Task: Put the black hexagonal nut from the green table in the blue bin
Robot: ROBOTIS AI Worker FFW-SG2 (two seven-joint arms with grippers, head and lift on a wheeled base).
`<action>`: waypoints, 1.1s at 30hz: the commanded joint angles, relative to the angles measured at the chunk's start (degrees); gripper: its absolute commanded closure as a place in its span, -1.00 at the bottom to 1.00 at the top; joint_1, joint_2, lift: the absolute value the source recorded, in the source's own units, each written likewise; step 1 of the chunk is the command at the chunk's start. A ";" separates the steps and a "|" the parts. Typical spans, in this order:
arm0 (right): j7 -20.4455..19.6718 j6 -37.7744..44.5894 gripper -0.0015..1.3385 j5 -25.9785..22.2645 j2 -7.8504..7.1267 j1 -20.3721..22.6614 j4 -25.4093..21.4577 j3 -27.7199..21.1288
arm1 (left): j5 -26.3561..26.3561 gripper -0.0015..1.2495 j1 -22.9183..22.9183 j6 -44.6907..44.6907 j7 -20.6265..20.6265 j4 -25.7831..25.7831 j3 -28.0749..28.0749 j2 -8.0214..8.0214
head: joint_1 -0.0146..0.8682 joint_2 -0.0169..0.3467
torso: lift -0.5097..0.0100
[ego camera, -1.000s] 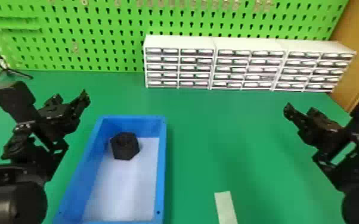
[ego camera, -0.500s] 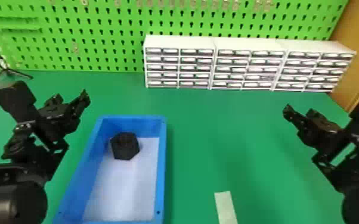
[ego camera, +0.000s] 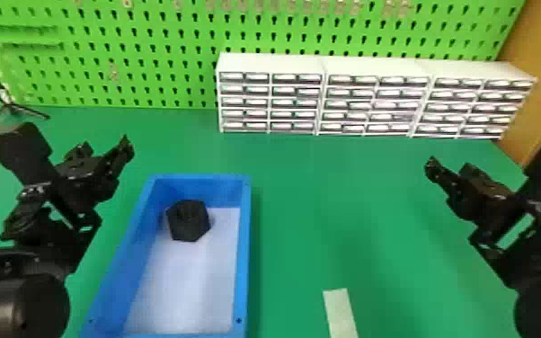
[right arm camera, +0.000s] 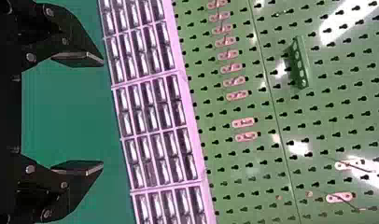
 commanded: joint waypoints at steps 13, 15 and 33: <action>0.00 0.20 -0.28 0.05 -0.72 -0.89 0.00 0.69 | -0.05 -0.20 -0.77 -0.04 0.00 0.00 -0.04 0.00 | 0.60 -0.86 | 0.59; 0.00 0.20 -0.28 0.05 -0.89 -0.98 0.00 0.78 | -0.14 -0.20 -0.86 0.04 0.00 0.00 -0.04 0.00 | 0.60 -0.86 | 0.59; 0.00 0.20 -0.28 -0.39 -0.98 -1.77 -0.18 1.31 | -0.14 -0.20 -1.03 -0.04 0.00 0.00 0.40 0.00 | 0.60 -0.86 | 0.59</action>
